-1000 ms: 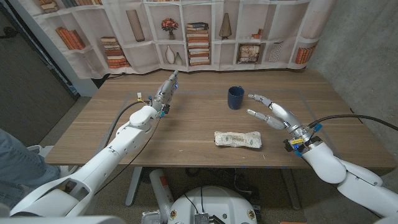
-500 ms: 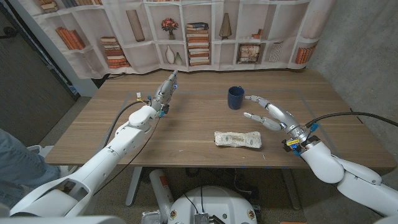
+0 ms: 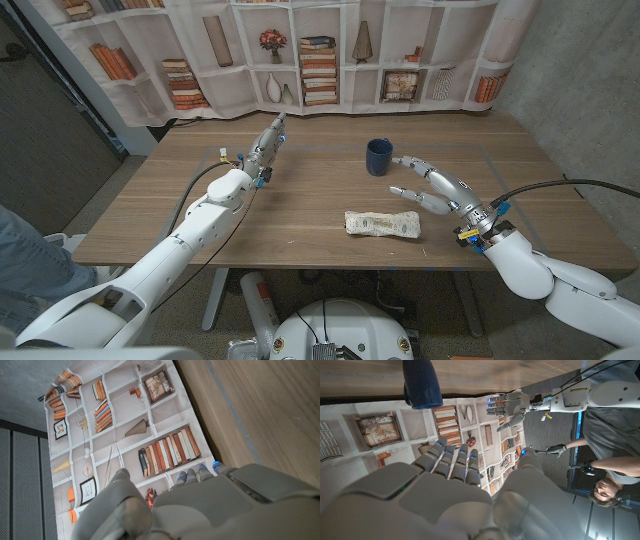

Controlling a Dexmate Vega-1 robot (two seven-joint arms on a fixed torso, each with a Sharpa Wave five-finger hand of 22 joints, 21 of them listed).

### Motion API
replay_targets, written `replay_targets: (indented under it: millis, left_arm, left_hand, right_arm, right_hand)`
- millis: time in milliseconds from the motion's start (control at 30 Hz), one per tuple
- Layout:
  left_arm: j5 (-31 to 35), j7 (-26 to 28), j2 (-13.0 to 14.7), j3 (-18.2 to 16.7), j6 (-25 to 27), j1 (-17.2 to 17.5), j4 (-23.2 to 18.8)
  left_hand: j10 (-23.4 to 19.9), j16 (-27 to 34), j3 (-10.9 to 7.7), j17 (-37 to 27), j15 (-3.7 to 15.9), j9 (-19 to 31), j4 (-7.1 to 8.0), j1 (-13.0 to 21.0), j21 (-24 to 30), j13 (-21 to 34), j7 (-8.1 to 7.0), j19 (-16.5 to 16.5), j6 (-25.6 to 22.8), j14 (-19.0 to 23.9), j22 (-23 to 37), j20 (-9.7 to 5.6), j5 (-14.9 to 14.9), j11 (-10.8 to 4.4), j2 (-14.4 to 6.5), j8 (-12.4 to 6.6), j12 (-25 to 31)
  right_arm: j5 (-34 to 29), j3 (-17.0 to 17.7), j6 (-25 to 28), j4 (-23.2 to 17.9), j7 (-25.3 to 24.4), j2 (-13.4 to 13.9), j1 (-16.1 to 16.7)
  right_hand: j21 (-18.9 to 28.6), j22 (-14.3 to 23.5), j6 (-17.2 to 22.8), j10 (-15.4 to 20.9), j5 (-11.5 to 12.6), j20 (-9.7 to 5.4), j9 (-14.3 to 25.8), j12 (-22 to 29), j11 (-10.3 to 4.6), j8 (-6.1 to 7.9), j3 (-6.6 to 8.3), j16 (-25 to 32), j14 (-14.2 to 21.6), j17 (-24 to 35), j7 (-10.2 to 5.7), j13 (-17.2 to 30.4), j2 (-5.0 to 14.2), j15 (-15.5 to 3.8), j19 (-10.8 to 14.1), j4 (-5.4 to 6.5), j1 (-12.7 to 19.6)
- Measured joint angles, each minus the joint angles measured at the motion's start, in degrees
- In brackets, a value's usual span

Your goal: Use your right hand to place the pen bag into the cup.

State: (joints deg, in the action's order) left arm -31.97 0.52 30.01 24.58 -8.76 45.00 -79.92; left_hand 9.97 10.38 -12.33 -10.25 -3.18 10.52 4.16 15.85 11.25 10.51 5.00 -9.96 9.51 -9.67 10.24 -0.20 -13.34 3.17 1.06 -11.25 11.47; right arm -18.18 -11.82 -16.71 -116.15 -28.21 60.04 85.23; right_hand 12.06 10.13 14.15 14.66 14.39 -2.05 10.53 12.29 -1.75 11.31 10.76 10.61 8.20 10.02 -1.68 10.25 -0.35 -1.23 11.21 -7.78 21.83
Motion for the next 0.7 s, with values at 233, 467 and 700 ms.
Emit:
replay_targets:
  millis: [233, 467, 700]
  left_arm:
    - [0.2, 0.0, 0.0, 0.1, -0.2, 0.0, -0.2]
    - [0.3, 0.0, 0.0, 0.1, -0.2, 0.0, -0.6]
    - [0.3, 0.0, 0.1, 0.1, -0.2, 0.0, -0.7]
  left_hand:
    - [0.0, 0.0, 0.02, 0.0, 0.00, 0.0, 0.03, 0.2, 0.0, 0.0, 0.00, 0.0, 0.0, 0.0, 0.0, 0.00, 0.0, 0.00, -0.2, 0.00, 0.0]
    - [0.0, 0.0, 0.02, 0.0, 0.00, 0.0, 0.03, 0.2, 0.0, 0.0, 0.00, 0.0, 0.0, 0.0, 0.0, 0.00, 0.0, 0.00, -0.2, 0.00, 0.0]
    - [0.0, 0.0, 0.02, 0.0, 0.00, 0.0, 0.03, 0.2, 0.0, 0.0, 0.00, 0.0, 0.0, 0.0, 0.0, 0.00, 0.0, 0.00, -0.2, 0.00, 0.0]
  right_arm:
    - [-0.9, 0.0, 1.7, -0.9, -0.9, 1.1, 0.9]
    - [-2.1, 0.0, 3.7, -2.1, -1.8, 2.4, 1.9]
    - [-3.2, 0.1, 5.9, -3.1, -2.4, 3.2, 2.6]
  right_hand:
    - [-0.1, 0.0, 0.1, 0.2, 0.2, -0.41, 0.0, 0.0, -0.19, 0.00, 0.08, 0.0, 0.3, 0.0, -0.07, 0.0, -0.31, -0.32, 0.4, -0.38, 0.4]
    - [-0.2, 0.0, 0.3, 0.2, 0.5, -0.41, 0.0, 0.0, -0.19, 0.00, 0.30, 0.0, 0.3, 0.0, -0.28, 0.0, -0.70, -0.32, 0.4, -0.61, 1.3]
    - [-0.2, 0.0, 0.5, 0.0, 0.7, -0.41, 0.0, 0.0, -0.40, 0.00, 0.31, 0.0, 0.3, 0.0, -0.49, 0.0, -0.63, -0.31, 0.4, -1.09, 1.8]
